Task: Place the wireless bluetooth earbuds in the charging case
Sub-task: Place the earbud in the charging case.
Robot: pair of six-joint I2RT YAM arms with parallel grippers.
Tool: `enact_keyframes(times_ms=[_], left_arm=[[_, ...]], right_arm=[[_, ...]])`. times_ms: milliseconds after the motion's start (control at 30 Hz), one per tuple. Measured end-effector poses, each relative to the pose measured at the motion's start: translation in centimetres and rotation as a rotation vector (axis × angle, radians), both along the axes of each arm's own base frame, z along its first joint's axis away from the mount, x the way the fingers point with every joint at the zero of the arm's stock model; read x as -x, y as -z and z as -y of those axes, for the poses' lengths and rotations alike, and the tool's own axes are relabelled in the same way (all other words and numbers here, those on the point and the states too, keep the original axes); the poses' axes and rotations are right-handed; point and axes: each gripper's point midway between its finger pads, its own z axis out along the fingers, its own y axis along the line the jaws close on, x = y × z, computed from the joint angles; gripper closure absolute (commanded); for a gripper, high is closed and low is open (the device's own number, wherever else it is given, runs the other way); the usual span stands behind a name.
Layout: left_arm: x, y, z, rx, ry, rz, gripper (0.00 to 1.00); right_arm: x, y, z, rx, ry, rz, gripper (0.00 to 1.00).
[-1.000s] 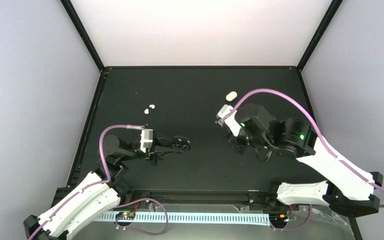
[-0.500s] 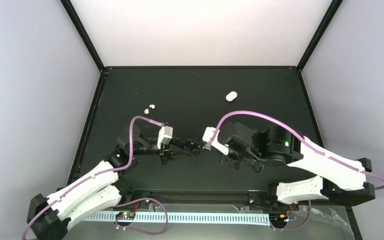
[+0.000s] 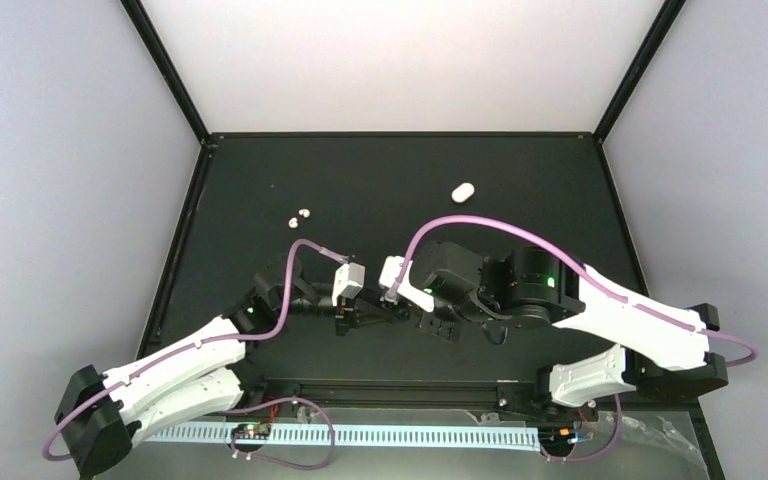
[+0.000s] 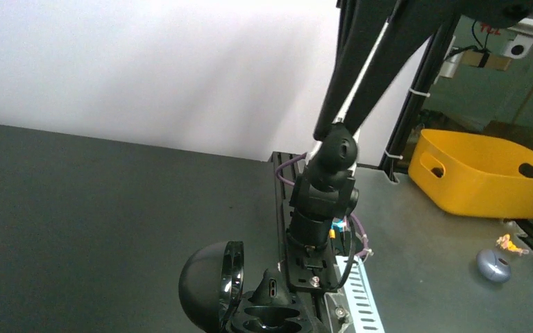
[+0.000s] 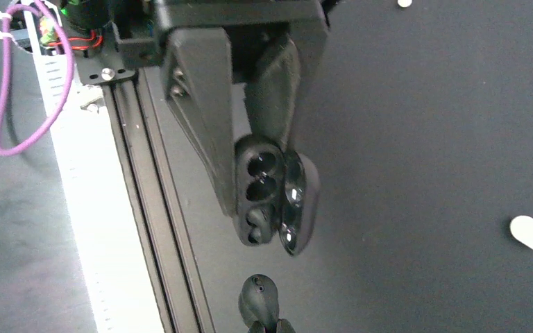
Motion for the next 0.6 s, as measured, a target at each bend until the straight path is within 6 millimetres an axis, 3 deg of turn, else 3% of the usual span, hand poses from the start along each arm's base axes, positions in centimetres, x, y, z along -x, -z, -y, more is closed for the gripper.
enact_keyframes(times_ms=[600], left_arm=[[-0.1, 0.2, 0.3, -0.01, -0.026, 0.031, 0.98]], right_arm=[[0.5, 1.2, -3.3, 0.022, -0.032, -0.028, 0.99]])
